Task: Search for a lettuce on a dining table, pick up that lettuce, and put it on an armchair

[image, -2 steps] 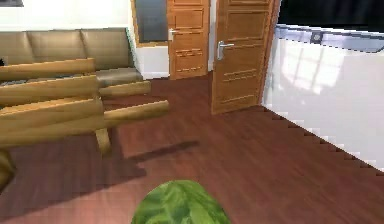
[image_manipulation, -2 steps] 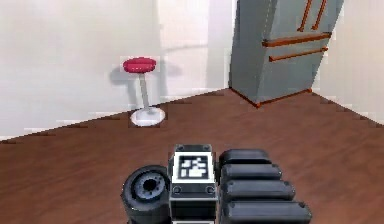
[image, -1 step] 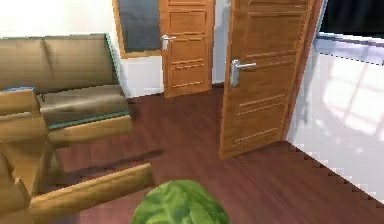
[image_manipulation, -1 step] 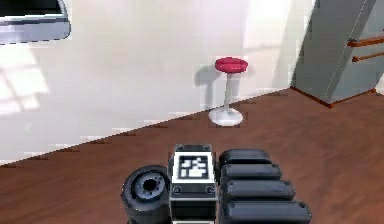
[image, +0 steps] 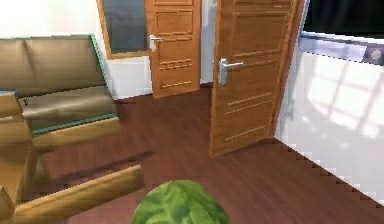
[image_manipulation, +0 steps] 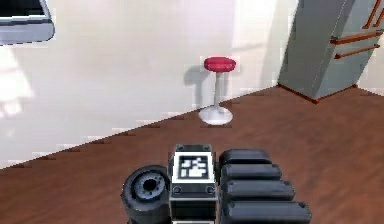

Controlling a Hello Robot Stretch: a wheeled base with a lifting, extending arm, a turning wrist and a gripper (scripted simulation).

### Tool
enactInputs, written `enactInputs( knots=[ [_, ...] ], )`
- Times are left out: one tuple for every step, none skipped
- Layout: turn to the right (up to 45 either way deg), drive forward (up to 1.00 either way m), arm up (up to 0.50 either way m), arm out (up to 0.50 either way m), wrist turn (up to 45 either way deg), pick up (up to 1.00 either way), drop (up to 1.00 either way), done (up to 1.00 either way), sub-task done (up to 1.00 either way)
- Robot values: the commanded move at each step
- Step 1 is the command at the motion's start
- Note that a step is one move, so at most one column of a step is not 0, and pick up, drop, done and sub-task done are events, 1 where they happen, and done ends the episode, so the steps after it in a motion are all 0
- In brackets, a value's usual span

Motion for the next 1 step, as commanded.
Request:
enactInputs(
  knots=[
    [0.0, 1.0, 0.0, 0.0, 0.0, 0.0, 0.0, 0.0, 0.0]
  ],
)
